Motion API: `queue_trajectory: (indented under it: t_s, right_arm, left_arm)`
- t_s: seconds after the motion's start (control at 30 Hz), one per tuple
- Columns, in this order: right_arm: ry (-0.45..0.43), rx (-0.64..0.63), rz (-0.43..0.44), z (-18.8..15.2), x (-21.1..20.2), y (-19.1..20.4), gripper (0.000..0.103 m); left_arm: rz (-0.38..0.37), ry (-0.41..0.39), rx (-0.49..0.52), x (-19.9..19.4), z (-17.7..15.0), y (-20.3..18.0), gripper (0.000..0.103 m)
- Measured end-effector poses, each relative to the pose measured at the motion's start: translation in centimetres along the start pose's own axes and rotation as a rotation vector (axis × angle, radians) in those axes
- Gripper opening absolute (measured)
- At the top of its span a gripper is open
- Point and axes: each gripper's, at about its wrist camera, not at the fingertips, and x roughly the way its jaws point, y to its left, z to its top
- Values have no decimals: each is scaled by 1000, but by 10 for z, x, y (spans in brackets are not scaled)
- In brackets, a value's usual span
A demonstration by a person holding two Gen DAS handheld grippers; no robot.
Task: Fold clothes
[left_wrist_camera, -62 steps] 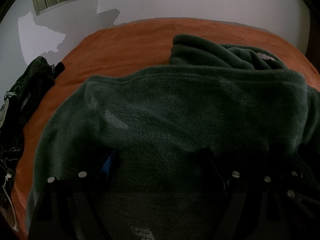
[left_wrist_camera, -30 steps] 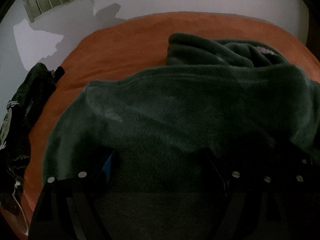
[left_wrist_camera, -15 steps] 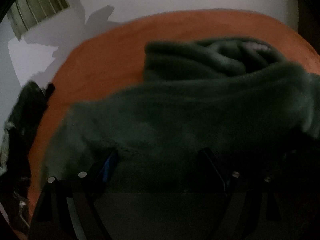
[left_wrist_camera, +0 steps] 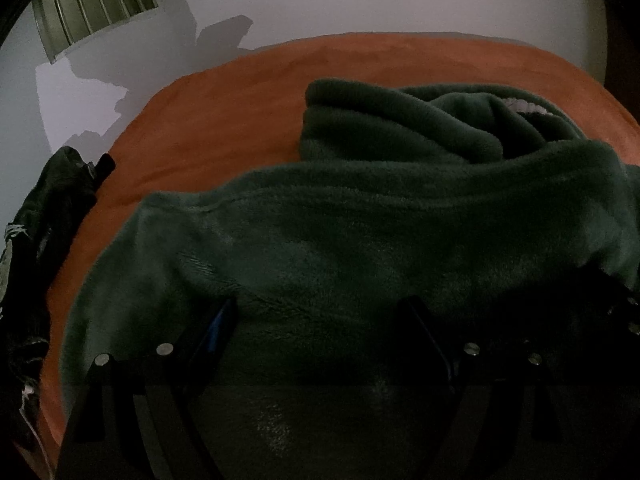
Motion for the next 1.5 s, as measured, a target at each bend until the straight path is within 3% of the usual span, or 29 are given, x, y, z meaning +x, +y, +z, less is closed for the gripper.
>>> queue_trajectory:
  t_s: [1.0, 1.5]
  right_arm:
    - [-3, -136, -2, 13, 7, -33, 99]
    - [-35, -157, 12, 0, 2, -39, 99]
  left_arm:
    - [-47, -8, -26, 12, 7, 10, 86]
    - [-41, -12, -22, 7, -1, 5, 86]
